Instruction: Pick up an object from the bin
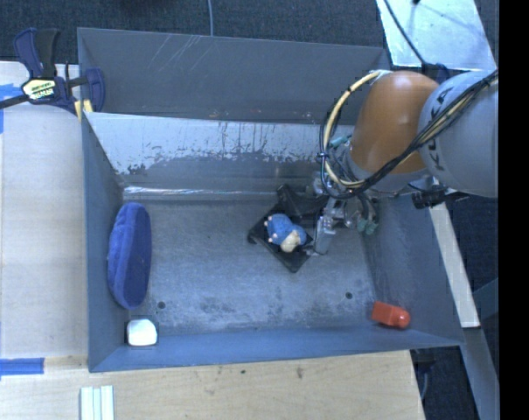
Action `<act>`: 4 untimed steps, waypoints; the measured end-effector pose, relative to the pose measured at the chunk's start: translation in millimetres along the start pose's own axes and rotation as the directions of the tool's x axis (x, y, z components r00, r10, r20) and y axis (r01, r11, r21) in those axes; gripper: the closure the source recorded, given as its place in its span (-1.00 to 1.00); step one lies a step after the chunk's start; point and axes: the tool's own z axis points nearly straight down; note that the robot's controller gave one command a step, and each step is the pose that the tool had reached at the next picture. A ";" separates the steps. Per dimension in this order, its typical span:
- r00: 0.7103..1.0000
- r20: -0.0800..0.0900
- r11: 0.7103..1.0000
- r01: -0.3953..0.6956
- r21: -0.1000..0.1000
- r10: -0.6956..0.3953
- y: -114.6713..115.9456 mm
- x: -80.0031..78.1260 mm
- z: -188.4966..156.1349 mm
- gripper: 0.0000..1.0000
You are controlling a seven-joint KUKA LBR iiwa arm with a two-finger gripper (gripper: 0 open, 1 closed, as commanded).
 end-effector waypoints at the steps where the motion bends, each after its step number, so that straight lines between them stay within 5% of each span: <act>1: 0.989 0.005 0.989 0.149 -0.001 -0.149 -0.2 -1.8 20.3 -1.00; 2: 0.989 0.013 0.989 0.150 -0.001 -0.150 0.6 -3.9 18.3 1.00; 3: 0.987 0.015 0.987 0.162 0.001 -0.162 3.5 9.3 18.2 1.00; 4: 0.984 0.010 0.984 0.177 -0.009 -0.177 -22.4 59.6 19.3 1.00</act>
Offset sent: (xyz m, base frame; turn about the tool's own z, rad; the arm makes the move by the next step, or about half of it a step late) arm 0.0012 -0.0004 -0.0203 -0.1501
